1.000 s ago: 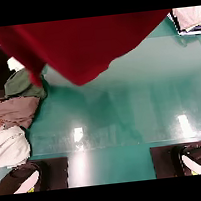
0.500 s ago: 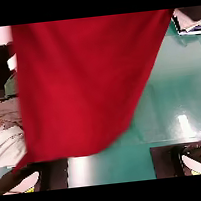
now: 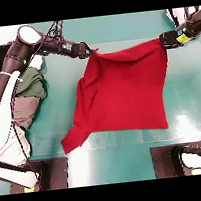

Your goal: Fold the shirts.

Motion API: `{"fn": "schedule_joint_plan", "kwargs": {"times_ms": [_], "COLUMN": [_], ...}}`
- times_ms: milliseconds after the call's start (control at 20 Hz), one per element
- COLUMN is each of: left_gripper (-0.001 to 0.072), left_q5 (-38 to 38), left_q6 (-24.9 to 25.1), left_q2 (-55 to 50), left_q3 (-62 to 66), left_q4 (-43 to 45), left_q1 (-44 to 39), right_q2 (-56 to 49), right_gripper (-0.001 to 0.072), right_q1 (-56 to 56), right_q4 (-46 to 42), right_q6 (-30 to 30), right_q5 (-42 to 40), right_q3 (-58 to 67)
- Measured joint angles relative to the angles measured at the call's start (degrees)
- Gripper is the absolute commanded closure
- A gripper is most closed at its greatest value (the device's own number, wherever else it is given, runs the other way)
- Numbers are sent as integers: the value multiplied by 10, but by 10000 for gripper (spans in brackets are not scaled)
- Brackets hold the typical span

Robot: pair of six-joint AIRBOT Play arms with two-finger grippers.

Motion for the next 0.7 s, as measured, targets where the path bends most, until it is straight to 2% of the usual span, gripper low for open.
{"fn": "schedule_joint_plan", "kwargs": {"times_ms": [50, 100, 250, 450, 500, 550, 700], "left_gripper": [153, 153, 154, 155, 176, 236, 235], "left_q5": [-8, -25, -102, -198, -212, -222, -224], "left_q6": [-7, -16, -33, -50, -50, -49, -29], "left_q2": [-7, -12, -19, -18, -12, -2, 50], "left_q3": [2, 4, 9, -3, -21, -47, -165], "left_q4": [3, 5, 14, 20, 21, 24, 49], "left_q1": [13, 30, 88, 144, 150, 151, 147], "right_q2": [-15, -27, -50, -23, -7, 13, 76], "right_gripper": [313, 206, 208, 209, 209, 209, 209], "right_q1": [-20, -39, -93, -138, -144, -148, -156], "right_q4": [28, 59, 149, 201, 206, 213, 220], "right_q6": [-7, -14, -33, -65, -73, -80, -102], "right_q5": [3, 6, 26, 56, 59, 63, 66], "right_q3": [0, 0, 0, -51, -77, -109, -213]}}
